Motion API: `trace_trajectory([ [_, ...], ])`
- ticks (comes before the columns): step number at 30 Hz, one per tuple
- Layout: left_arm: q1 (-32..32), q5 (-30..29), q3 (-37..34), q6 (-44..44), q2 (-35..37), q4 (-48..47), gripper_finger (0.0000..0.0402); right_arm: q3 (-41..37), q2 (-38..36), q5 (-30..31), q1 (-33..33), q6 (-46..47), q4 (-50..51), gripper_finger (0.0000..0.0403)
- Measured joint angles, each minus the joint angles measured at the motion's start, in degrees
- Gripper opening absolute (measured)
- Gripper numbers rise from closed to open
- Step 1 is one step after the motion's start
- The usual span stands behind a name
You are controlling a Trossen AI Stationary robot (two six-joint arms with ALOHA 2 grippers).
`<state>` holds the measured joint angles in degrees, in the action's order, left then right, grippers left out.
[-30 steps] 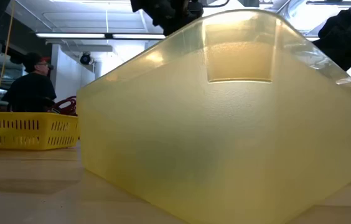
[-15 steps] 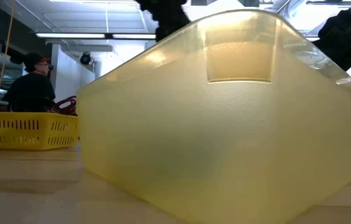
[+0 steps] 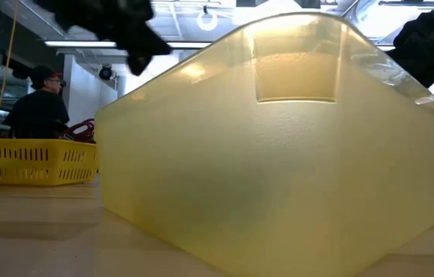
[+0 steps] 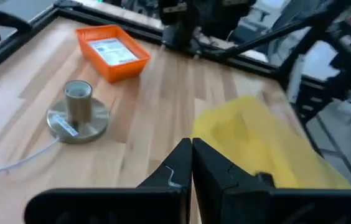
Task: Pick and place items into bin
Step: Return to Home Position
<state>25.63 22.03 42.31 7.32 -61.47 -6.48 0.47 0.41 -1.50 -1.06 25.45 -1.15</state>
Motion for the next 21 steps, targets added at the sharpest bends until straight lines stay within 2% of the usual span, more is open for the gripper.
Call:
trace_trajectory([
  [4, -0.1, 2.7, -8.8, 0.7, 10.5, 3.1, 0.0000, 0.0, 0.0, 0.0, 0.0, 0.0, 0.0, 0.0000],
  [8, -0.1, 2.7, -16.6, 2.0, 20.9, 3.8, 0.0000, 0.0, 0.0, 0.0, 0.0, 0.0, 0.0, 0.0001],
  [15, -0.1, -3.4, -26.9, 5.4, 36.0, 3.8, 0.0000, 0.0, 0.0, 0.0, 0.0, 0.0, 0.0, 0.0002],
  [21, -0.1, -8.3, -32.5, 7.9, 46.3, 4.1, 0.0000, 0.0, 0.0, 0.0, 0.0, 0.0, 0.0, 0.0003],
])
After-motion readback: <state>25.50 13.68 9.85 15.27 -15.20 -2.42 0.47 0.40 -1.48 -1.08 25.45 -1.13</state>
